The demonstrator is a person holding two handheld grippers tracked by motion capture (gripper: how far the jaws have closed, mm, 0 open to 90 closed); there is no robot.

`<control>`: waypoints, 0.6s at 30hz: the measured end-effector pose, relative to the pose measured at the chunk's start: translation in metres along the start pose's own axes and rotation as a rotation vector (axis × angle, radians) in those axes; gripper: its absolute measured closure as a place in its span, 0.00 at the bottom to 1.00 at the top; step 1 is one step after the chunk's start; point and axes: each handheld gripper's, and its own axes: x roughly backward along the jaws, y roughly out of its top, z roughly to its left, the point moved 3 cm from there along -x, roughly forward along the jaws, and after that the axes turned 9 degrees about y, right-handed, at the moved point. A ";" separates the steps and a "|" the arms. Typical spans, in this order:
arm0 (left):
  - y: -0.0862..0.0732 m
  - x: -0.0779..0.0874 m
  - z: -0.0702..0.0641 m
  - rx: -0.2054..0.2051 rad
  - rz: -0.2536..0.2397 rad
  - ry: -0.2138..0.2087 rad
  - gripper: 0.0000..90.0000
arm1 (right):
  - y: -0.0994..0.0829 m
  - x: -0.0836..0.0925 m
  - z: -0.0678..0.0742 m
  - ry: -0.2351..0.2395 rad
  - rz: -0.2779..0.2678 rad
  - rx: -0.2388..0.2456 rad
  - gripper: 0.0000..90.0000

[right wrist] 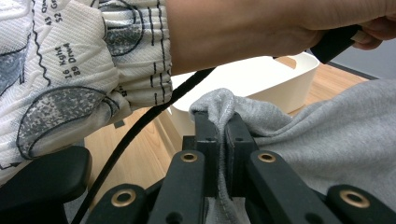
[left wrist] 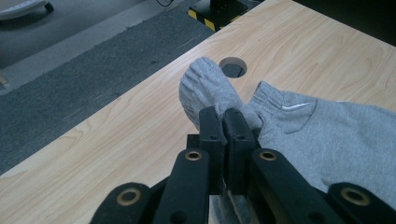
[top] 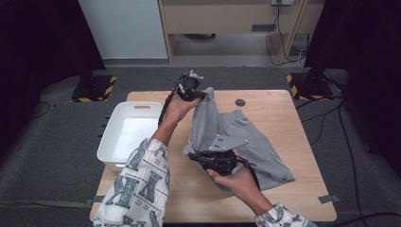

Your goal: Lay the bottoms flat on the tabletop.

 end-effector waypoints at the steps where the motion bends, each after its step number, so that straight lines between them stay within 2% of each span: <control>1: 0.000 0.000 0.001 -0.001 -0.001 -0.001 0.97 | 0.000 -0.001 0.000 -0.002 0.002 0.000 0.97; 10: -0.001 -0.002 0.006 0.019 -0.027 -0.015 0.97 | 0.005 -0.011 -0.001 0.002 0.002 0.001 0.97; 18: -0.003 -0.002 0.022 0.030 -0.032 -0.010 0.97 | 0.012 -0.027 -0.001 -0.007 -0.014 -0.005 0.97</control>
